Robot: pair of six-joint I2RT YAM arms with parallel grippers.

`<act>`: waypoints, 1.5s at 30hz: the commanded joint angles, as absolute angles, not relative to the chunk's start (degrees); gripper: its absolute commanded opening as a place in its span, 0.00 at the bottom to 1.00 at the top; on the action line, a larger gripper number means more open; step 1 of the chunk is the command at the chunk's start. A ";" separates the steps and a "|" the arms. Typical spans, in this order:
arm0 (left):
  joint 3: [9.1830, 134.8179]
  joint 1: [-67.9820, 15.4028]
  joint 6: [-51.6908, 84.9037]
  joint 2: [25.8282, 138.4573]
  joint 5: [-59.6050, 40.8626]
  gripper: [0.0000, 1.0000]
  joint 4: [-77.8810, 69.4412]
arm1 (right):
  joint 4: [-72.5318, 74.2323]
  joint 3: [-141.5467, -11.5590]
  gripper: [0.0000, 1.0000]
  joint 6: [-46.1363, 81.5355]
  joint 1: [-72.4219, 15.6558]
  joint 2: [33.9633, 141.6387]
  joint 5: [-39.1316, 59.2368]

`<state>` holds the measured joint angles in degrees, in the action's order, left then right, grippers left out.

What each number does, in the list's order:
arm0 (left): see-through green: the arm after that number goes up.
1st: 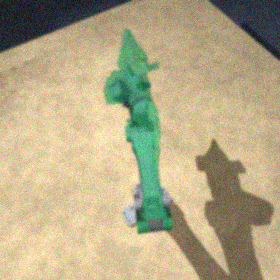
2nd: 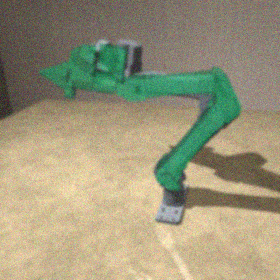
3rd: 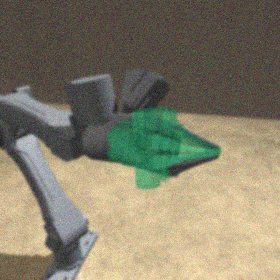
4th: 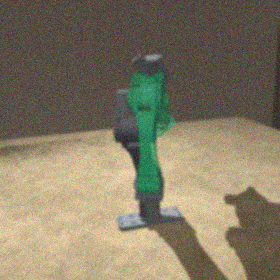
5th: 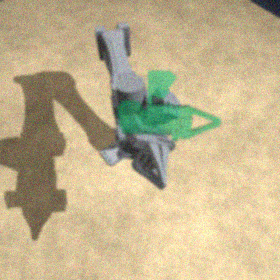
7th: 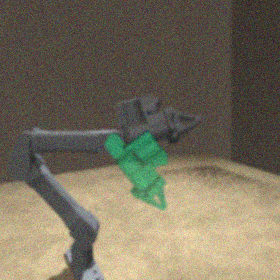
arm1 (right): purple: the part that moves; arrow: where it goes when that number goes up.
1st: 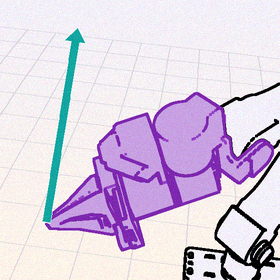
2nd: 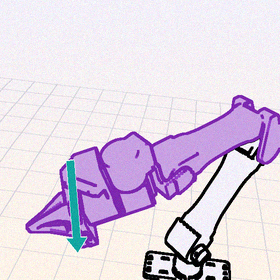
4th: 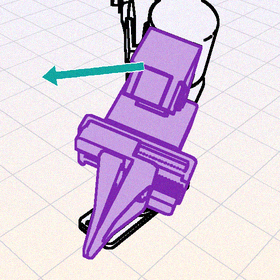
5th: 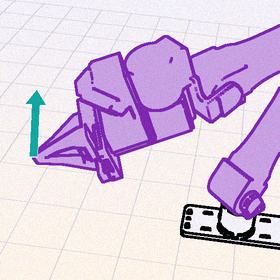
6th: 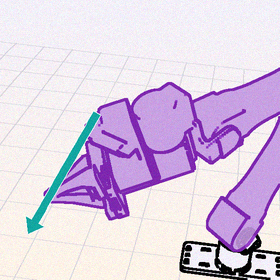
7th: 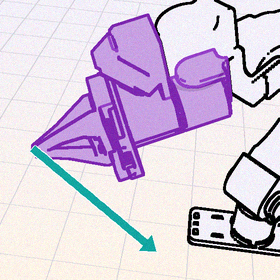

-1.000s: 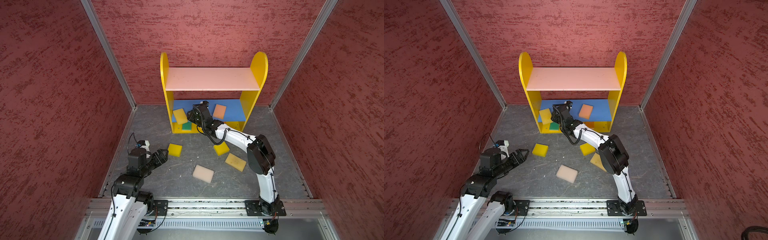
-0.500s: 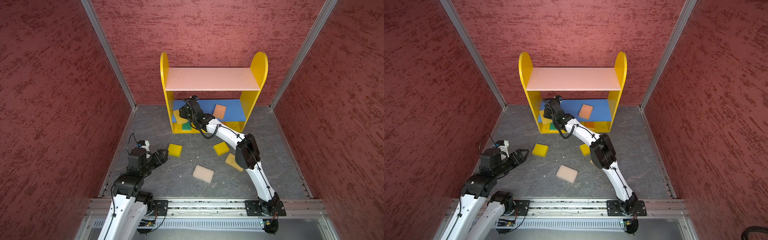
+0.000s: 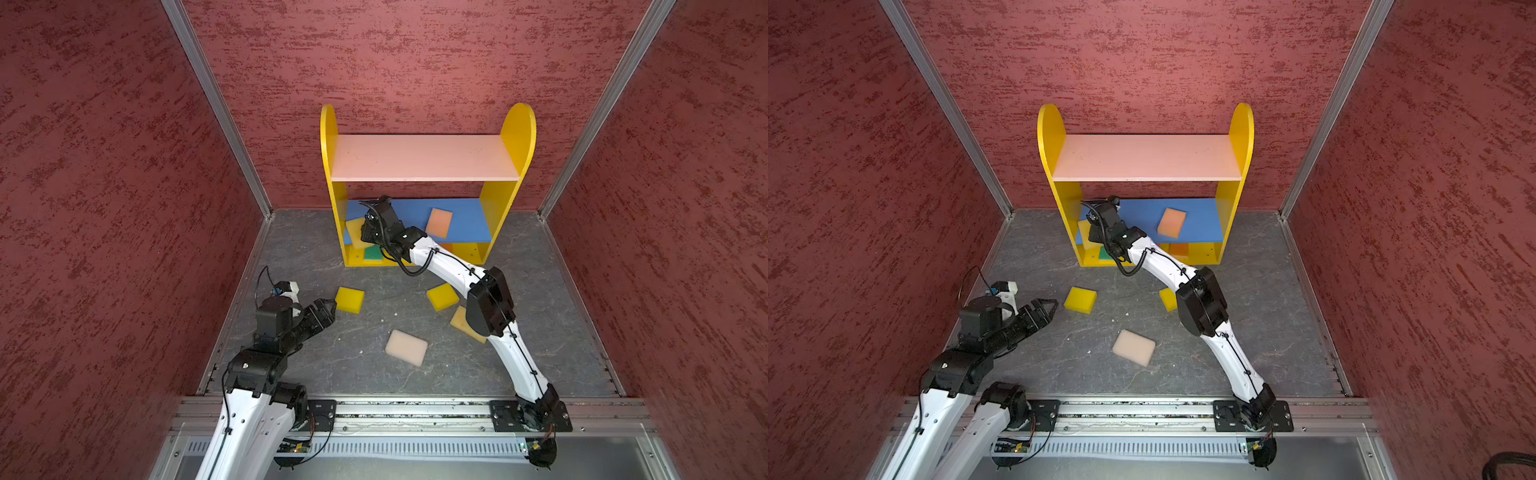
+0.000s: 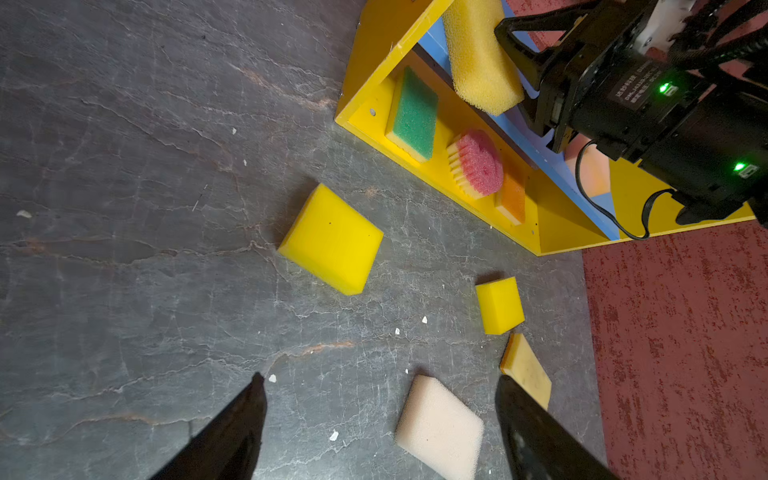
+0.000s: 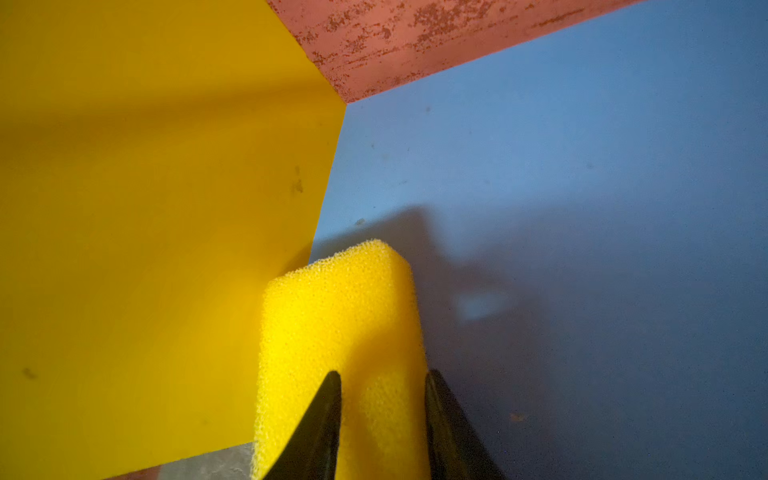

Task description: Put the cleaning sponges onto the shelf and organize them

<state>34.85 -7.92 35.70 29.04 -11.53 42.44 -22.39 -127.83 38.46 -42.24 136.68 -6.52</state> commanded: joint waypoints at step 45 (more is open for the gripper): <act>36.21 -7.21 34.78 29.60 -10.83 0.89 42.62 | -22.33 -126.83 0.16 40.91 -39.55 135.34 -14.71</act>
